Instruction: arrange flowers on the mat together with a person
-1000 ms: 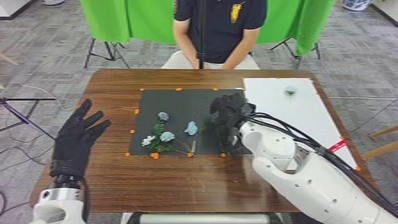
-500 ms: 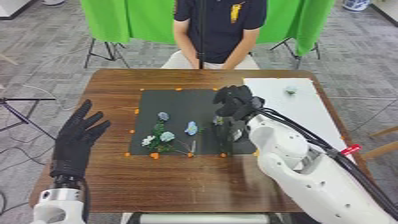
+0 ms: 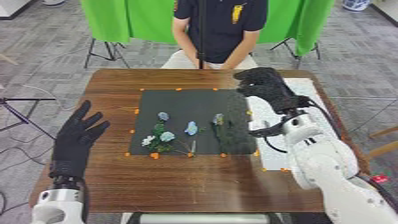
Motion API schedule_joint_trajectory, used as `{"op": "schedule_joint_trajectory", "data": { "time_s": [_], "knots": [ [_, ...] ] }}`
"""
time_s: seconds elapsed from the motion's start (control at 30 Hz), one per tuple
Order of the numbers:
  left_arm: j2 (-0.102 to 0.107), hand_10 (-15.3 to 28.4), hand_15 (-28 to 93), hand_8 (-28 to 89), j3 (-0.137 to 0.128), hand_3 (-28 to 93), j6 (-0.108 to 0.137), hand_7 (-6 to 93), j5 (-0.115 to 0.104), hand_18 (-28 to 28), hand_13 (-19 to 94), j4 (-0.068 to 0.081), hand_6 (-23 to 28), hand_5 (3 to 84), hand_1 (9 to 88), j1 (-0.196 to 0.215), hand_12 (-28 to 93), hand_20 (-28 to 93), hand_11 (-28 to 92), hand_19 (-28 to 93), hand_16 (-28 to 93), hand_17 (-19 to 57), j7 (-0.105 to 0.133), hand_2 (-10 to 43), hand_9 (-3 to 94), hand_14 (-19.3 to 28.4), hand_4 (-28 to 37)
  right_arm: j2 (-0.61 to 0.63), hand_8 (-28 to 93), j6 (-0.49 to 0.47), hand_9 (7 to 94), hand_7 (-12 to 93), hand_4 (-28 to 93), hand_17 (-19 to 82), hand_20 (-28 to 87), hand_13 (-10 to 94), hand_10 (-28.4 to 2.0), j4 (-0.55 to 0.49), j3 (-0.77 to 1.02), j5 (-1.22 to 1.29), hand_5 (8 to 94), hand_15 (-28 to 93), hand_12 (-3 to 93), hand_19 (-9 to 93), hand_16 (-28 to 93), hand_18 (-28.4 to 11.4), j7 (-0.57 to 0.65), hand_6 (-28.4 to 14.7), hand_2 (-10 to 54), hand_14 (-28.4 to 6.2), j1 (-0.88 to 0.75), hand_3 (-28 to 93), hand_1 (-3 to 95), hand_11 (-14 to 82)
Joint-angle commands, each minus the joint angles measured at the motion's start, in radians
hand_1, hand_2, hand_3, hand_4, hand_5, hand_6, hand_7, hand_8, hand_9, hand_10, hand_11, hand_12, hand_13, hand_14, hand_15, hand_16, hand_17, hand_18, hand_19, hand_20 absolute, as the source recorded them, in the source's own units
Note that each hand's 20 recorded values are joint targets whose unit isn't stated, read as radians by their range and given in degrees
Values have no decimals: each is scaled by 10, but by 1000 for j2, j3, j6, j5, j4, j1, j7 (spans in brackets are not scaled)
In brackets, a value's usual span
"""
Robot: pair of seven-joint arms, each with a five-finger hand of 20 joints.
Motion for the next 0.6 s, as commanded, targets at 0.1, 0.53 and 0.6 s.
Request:
{"op": "schedule_joint_trajectory", "data": {
  "time_s": [0.1,0.53,0.6],
  "knots": [
    [-13,160,414,-101,-14,772,2,120,13,236,248,-3,23,332,206,23,86,164,204,476,-61,-94,-15,57,324,239,-283,-34,-139,-52,486,177,-281,90,210,419,-144,-14,303,689,495,409,139,549,101,-181,-92,26,21,-155,-289,780,252,152],
    [-32,160,414,-100,-23,771,-16,118,34,235,248,-2,22,333,203,26,86,165,204,476,-61,-93,-40,59,325,239,-283,-89,-126,-74,435,147,-283,44,189,356,-133,2,350,814,440,269,137,485,148,-191,-147,34,55,-174,-350,773,195,87],
    [-32,160,414,-100,-24,770,-16,117,36,235,248,-3,22,333,203,26,86,164,203,475,-61,-93,-42,60,325,239,-283,-88,-125,-76,433,147,-283,43,190,354,-132,3,356,818,436,265,137,484,152,-191,-149,34,58,-175,-356,772,192,85]
  ]
}}
